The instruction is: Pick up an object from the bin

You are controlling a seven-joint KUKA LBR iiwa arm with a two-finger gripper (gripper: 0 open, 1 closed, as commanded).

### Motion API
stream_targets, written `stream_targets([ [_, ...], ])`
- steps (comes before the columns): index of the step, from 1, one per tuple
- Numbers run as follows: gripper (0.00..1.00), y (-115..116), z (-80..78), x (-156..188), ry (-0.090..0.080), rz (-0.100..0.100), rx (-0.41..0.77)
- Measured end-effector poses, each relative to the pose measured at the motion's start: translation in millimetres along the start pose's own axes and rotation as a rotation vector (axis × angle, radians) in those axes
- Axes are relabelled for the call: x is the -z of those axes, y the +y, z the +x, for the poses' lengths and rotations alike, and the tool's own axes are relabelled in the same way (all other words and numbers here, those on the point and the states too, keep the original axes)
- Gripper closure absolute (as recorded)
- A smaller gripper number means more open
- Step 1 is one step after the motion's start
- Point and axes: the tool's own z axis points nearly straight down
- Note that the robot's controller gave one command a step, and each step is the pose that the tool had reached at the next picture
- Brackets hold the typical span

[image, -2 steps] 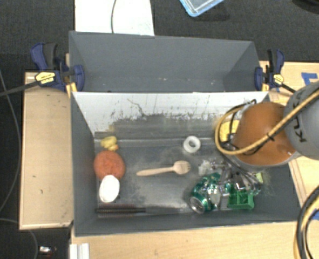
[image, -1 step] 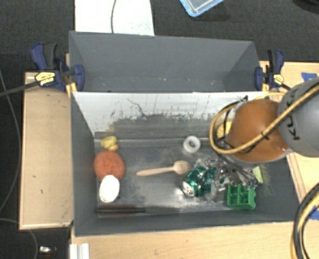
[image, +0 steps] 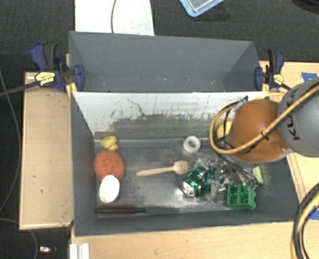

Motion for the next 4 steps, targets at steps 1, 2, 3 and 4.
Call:
stream_targets([
  [1, 1.0, -6, 0.3, 77, 0.004, -0.001, 0.038],
  [2, 1.0, -2, -2.2, 160, 0.005, -0.002, 0.023],
  [3, 1.0, -4, -12.2, 188, -0.004, 0.001, 0.014],
  [4, 1.0, 10, -9.9, 144, -0.006, 0.001, 0.026],
])
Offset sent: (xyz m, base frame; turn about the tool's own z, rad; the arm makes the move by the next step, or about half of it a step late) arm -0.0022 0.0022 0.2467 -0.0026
